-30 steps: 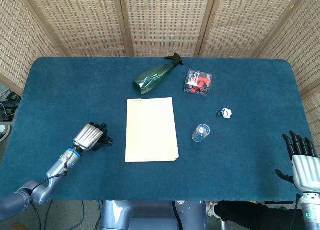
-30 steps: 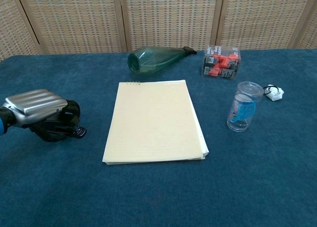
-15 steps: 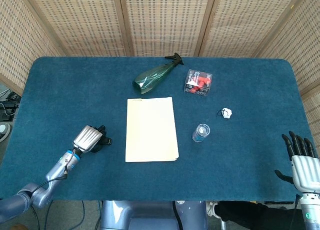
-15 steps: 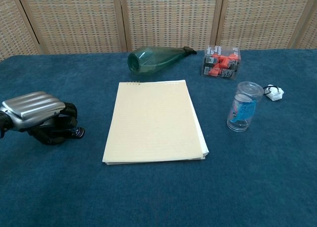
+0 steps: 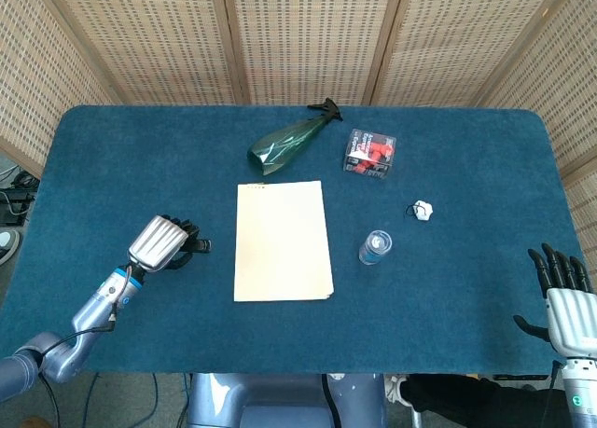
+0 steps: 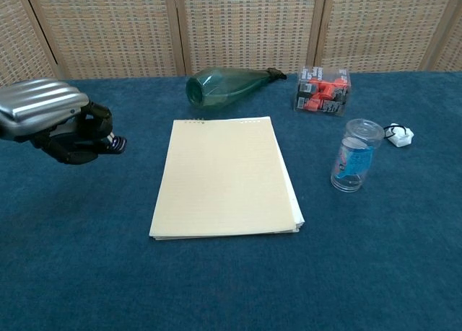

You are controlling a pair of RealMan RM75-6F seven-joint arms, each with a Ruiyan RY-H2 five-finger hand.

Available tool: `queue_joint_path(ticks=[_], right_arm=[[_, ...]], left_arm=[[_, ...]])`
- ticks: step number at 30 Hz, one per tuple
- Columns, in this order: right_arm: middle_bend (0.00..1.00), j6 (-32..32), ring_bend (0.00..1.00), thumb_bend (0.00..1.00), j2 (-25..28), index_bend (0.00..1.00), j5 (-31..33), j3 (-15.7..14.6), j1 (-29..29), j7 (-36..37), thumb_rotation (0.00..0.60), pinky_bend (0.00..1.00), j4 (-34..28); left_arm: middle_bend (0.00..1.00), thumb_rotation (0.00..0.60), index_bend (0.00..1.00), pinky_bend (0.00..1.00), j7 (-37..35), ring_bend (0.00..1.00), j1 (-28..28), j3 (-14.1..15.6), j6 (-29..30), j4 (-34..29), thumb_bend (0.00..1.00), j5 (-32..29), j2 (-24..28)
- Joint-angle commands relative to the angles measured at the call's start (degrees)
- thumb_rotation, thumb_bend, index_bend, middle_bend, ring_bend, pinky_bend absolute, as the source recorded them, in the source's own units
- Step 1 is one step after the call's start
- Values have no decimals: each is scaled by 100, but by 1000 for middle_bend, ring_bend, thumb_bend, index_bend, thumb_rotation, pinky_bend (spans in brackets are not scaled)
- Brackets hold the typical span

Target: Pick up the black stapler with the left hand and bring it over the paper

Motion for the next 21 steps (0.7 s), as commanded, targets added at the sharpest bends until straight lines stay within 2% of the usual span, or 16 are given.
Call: queue_joint_path(ticks=[1,7,11,16,21], right_arm=[[0,-24,0,0,7,0,25,11,9,19,600,0,12],[0,-109,0,0,4,0,137,47,37,65,600,0,71],[0,-193,0,0,-12,0,229,70,66,78,600,0,125],[0,-304,0,0,-41,0,337,86,103,80,600,0,198],[0,-385,0,0,-33,0,423,101,119,149,600,0,251]], left_arm=[[488,600,628,610,466,572,-265,-296,-288,-519,573,-305,218],[488,600,628,610,1189,571,-777,-619,-809,-756,572,-717,-63],[488,600,628,610,1748,572,-1214,-787,-1266,-523,571,-1194,-601],[488,600,630,610,2143,572,-1575,-834,-1531,-57,570,-1647,-1295],[488,600,631,610,2345,572,-1791,-741,-1691,407,569,-1883,-1806]])
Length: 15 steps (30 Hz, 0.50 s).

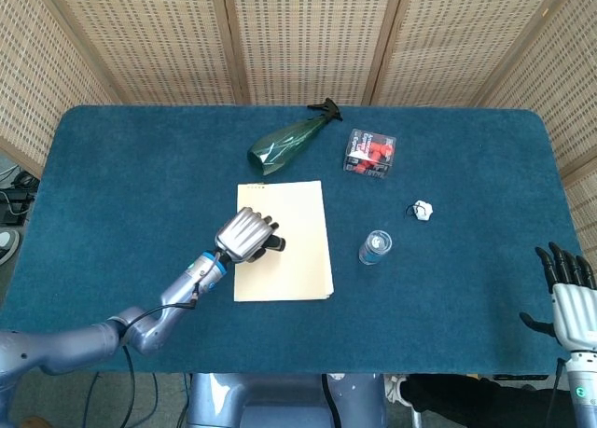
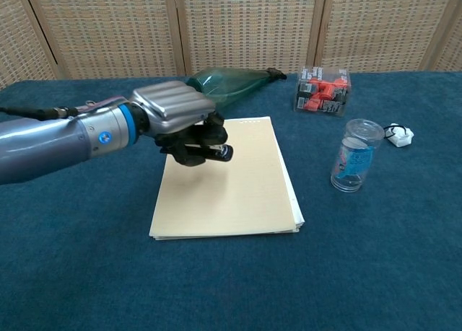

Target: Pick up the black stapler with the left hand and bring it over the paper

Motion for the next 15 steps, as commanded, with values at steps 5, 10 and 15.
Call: queue_joint_path(ticks=[5,10,15], right_arm=[[0,-48,0,0,28,0,53,16,2,128,600,0,48],[0,-64,0,0,49,0,57,13,-1,188,600,0,60],[0,-15,0,0,85,0,31,19,-20,252,600,0,37]], left_arm=[[488,600,625,609,235,572,-282,69,-151,624,553,-346,-605],[200,600,255,396,324,327,-338,121,-227,728,102,-518,-701],[0,600,0,89,352,0,-340,62,-152,357,0,-736,-548]])
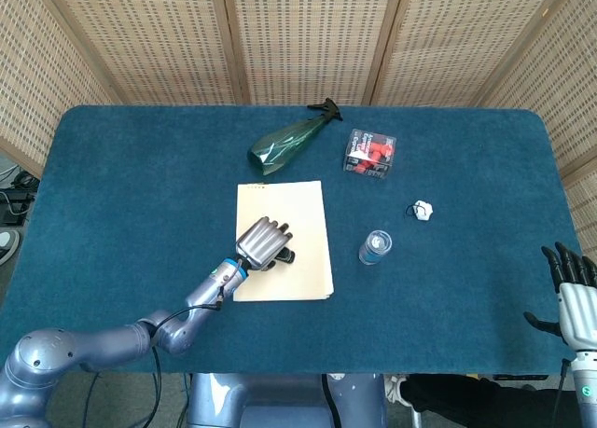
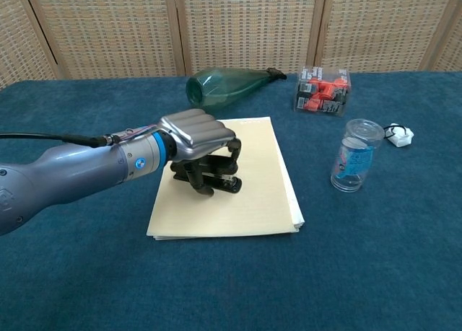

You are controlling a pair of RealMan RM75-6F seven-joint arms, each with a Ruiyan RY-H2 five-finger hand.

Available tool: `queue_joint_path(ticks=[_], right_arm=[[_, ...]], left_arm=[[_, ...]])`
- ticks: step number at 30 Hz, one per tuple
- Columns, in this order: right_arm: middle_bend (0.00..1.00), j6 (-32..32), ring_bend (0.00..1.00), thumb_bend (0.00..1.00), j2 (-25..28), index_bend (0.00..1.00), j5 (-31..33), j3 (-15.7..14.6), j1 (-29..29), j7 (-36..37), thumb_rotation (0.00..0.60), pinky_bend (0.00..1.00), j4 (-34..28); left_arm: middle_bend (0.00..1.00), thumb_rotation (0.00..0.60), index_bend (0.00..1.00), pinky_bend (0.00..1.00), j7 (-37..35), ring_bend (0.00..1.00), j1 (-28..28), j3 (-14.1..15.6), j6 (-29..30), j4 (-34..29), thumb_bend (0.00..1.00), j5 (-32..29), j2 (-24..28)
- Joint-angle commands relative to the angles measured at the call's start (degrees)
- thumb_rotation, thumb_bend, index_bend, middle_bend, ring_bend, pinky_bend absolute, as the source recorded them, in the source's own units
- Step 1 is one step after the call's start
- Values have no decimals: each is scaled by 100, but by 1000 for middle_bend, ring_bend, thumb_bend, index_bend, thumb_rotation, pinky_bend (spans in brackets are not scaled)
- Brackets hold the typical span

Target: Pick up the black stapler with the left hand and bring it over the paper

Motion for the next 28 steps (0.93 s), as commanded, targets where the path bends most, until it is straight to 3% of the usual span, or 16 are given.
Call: queue_joint_path(ticks=[1,7,14,21,24,28], right_arm=[[0,10,0,0,12,0,-19,-5,-6,16,600,0,-10],[0,108,0,0,53,0,-124,-26,-38,58,600,0,-86],[0,203,0,0,117,0,-238,-60,-84,145,600,0,-163],[0,236,0,0,135,0,-341,-106,-109,259,600,0,-187],[0,309,0,0,136,0,-420,-114,-123,261,600,0,-183],[0,420,0,0,122,0,-526,-142,-149,152,600,0,-159]], left_arm=[[0,600,0,82,-57,0,20,-62,180,-382,0,-33,166],[0,600,0,69,-341,0,230,-98,747,-1155,0,338,654],[0,600,0,0,-624,0,912,31,1750,-2537,0,736,1779],[0,600,0,0,-813,0,2535,793,3635,-3554,0,928,2736],[0,600,0,0,-1365,0,3345,1237,4394,-3707,0,1077,3085],[0,600,0,0,-2198,0,4076,1624,4943,-3574,0,1243,3441]])
